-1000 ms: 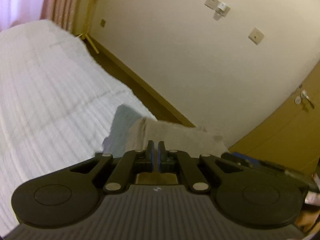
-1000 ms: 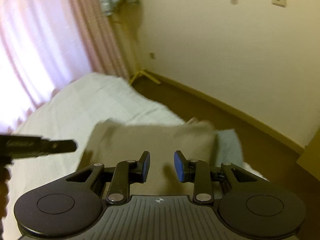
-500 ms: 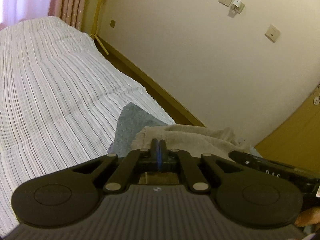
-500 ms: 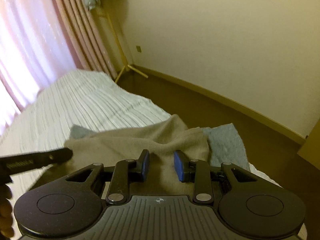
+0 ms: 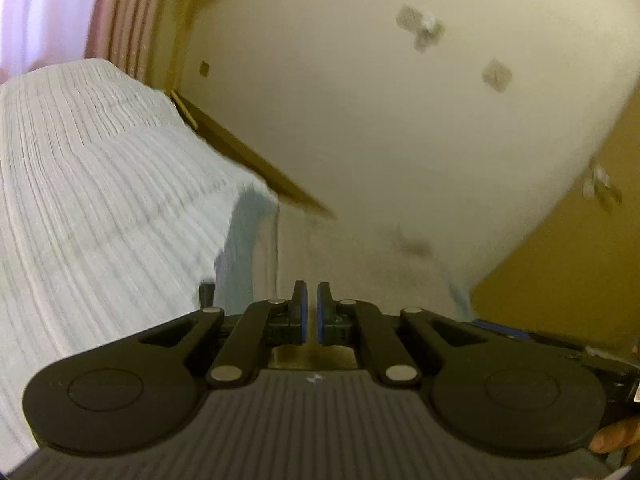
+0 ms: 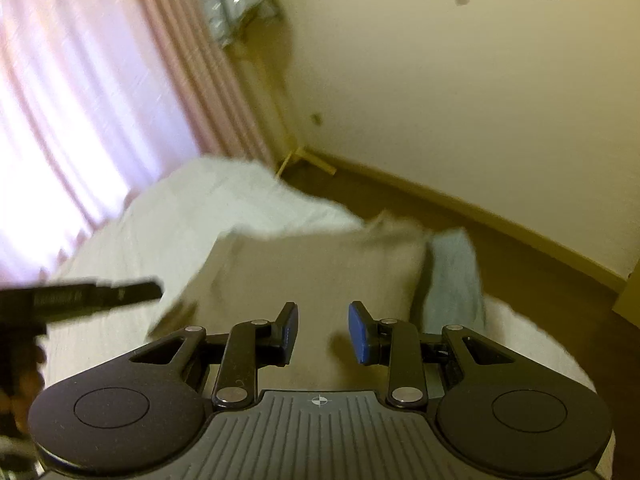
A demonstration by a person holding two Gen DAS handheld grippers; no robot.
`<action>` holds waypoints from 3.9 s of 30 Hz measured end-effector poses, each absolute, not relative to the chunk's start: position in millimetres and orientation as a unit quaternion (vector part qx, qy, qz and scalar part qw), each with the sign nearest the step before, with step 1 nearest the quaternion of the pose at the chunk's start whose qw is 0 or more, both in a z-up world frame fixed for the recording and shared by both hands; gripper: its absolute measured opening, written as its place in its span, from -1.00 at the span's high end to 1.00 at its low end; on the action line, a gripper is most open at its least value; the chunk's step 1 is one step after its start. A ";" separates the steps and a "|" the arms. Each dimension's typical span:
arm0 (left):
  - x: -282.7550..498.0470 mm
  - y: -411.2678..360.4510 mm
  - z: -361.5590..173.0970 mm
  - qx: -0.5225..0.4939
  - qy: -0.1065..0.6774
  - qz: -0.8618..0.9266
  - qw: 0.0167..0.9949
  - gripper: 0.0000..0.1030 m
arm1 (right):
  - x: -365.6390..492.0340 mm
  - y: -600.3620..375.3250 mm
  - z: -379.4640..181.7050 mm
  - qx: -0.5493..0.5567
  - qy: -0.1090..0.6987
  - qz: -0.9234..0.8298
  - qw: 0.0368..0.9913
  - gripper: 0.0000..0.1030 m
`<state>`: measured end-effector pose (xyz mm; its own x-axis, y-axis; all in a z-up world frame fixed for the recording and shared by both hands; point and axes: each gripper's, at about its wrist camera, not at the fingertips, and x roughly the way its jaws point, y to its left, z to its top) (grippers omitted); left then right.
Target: Fold clothes
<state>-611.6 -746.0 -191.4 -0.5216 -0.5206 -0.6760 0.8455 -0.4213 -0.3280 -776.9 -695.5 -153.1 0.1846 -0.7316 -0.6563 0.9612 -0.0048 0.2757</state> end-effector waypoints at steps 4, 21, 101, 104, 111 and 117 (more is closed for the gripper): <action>-616.6 -739.4 -210.9 0.274 0.331 -0.788 0.440 0.97 | -757.7 -686.0 -183.1 0.363 0.214 -0.597 0.683 0.38; -585.3 -638.0 -140.3 0.338 0.311 -0.749 0.477 0.77 | -729.6 -614.9 -143.0 0.409 0.226 -0.645 0.605 -0.43; -555.3 -487.8 -116.2 0.375 0.268 -0.762 0.455 -0.29 | -666.8 -464.9 -105.0 0.436 0.249 -0.696 0.514 -0.43; -562.5 -497.7 -121.4 0.380 0.269 -0.761 0.452 -0.29 | -672.5 -474.6 -110.8 0.443 0.252 -0.693 0.510 -0.43; -575.3 -520.7 -130.8 0.385 0.273 -0.758 0.449 -0.30 | -682.9 -496.3 -118.0 0.450 0.255 -0.691 0.506 -0.43; -582.5 -535.8 -137.6 0.391 0.274 -0.756 0.448 -0.30 | -687.6 -512.4 -121.4 0.452 0.255 -0.689 0.506 -0.43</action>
